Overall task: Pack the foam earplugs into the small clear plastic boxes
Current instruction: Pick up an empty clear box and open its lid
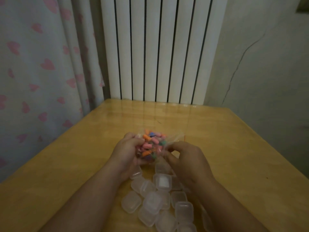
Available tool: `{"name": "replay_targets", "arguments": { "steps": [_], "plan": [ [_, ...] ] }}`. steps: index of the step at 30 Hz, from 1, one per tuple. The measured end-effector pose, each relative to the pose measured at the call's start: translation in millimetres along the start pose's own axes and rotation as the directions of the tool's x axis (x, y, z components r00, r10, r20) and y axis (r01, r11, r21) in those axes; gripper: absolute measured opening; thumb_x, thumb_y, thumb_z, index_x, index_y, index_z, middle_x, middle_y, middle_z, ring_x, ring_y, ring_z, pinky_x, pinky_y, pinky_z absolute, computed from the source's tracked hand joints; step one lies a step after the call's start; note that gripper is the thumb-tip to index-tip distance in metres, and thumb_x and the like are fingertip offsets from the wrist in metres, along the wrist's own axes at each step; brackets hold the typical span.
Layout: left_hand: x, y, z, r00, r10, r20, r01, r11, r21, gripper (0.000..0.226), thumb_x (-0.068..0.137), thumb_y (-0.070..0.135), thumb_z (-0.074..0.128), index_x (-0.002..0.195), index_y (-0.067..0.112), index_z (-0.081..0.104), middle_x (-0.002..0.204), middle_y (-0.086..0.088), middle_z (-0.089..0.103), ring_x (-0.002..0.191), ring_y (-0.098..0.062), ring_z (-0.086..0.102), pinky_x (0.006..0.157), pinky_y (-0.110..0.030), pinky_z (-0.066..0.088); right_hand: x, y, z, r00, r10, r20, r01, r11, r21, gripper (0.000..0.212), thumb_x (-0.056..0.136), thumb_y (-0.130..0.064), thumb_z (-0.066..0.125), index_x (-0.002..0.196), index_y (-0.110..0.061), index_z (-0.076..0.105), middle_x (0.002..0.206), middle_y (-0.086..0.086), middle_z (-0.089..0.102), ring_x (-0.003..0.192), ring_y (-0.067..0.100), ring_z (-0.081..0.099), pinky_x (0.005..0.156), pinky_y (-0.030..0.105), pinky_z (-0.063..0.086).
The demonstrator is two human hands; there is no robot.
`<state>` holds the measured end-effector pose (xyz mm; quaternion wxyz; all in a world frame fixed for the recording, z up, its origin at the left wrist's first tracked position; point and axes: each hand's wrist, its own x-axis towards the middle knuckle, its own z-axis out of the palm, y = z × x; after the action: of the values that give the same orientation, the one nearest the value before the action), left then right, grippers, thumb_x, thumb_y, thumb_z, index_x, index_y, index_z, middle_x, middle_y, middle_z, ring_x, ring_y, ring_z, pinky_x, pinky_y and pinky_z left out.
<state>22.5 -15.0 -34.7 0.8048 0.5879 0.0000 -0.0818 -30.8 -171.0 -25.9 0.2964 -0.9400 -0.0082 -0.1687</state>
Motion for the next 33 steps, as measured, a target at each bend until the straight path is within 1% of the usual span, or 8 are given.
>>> {"name": "replay_targets", "arguments": {
  "steps": [3,7,11,17,24,27,30,33],
  "plan": [
    [-0.4,1.5,-0.6,0.999,-0.041,0.026,0.042,0.998,-0.051,0.019,0.092,-0.005,0.04,0.083,0.01,0.047,0.083,-0.018,0.059,0.074,-0.034,0.063,0.072,-0.061,0.052,0.9,-0.8,-0.7,0.999,-0.046,-0.022,0.044,0.997,-0.064,0.021,0.088,-0.041,0.062,0.101,-0.029,0.073,0.107,-0.009,0.065,0.102,0.013,0.058,0.08,0.028,0.043],
    [-3.1,1.9,3.7,0.998,-0.023,0.05,0.026,0.998,-0.063,0.023,0.092,-0.006,0.041,0.078,0.012,0.045,0.065,-0.011,0.06,0.055,-0.025,0.063,0.069,-0.054,0.053,0.5,-2.2,-0.6,0.995,-0.091,-0.031,0.089,0.995,-0.049,0.011,0.088,-0.033,0.063,0.096,-0.031,0.071,0.108,-0.01,0.062,0.103,0.012,0.056,0.081,0.027,0.042],
    [-2.5,0.5,5.0,0.998,-0.016,0.062,0.021,0.997,-0.075,0.025,0.092,-0.007,0.041,0.078,0.013,0.043,0.061,-0.006,0.061,0.054,-0.021,0.063,0.065,-0.051,0.054,0.0,-0.4,2.4,0.995,-0.098,0.007,0.098,0.994,-0.045,0.015,0.092,-0.034,0.058,0.095,-0.025,0.069,0.105,-0.005,0.063,0.101,0.016,0.057,0.082,0.03,0.041],
    [-3.2,1.1,7.0,0.997,-0.028,0.069,0.036,0.993,-0.114,0.026,0.092,-0.007,0.041,0.075,0.013,0.042,0.07,-0.013,0.059,0.065,-0.029,0.062,0.072,-0.06,0.052,-2.2,-2.4,1.4,0.996,-0.093,0.003,0.093,0.996,-0.013,0.024,0.088,-0.036,0.062,0.07,-0.038,0.047,0.094,-0.015,0.055,0.094,0.003,0.052,0.076,0.019,0.036],
    [-1.5,0.6,6.2,0.999,-0.017,0.047,0.022,0.993,-0.116,0.026,0.092,-0.007,0.042,0.075,0.013,0.043,0.062,-0.008,0.06,0.06,-0.024,0.062,0.068,-0.054,0.054,-1.9,-4.2,2.9,0.992,-0.124,-0.021,0.124,0.991,0.044,0.008,0.086,-0.036,0.063,0.08,-0.033,0.059,0.084,-0.017,0.054,0.083,-0.002,0.047,0.073,0.016,0.035],
    [-1.6,1.3,5.6,0.999,-0.016,0.049,0.022,0.993,-0.116,0.023,0.093,-0.006,0.042,0.079,0.012,0.045,0.074,-0.014,0.059,0.067,-0.028,0.061,0.076,-0.059,0.051,-1.6,-3.2,2.4,0.994,-0.113,-0.005,0.113,0.992,0.058,0.008,0.085,-0.035,0.065,0.079,-0.035,0.059,0.084,-0.017,0.055,0.084,-0.002,0.049,0.073,0.014,0.035],
    [-2.0,1.8,4.9,0.999,-0.009,0.048,0.014,0.995,-0.101,0.021,0.093,-0.005,0.042,0.081,0.012,0.045,0.08,-0.017,0.058,0.067,-0.028,0.063,0.068,-0.055,0.055,-2.8,-2.4,2.0,0.997,-0.072,-0.022,0.074,0.992,0.1,0.013,0.084,-0.036,0.068,0.075,-0.035,0.058,0.084,-0.018,0.06,0.084,0.0,0.055,0.074,0.019,0.042],
    [-2.5,2.0,5.7,0.999,0.001,0.039,0.003,0.995,-0.102,0.02,0.094,-0.004,0.043,0.082,0.012,0.045,0.07,-0.013,0.059,0.057,-0.022,0.063,0.053,-0.041,0.057,-1.9,-1.0,4.1,0.995,-0.095,-0.029,0.097,0.992,0.086,0.02,0.086,-0.037,0.067,0.071,-0.035,0.054,0.086,-0.014,0.059,0.084,0.003,0.054,0.075,0.023,0.043]
  ]
}}
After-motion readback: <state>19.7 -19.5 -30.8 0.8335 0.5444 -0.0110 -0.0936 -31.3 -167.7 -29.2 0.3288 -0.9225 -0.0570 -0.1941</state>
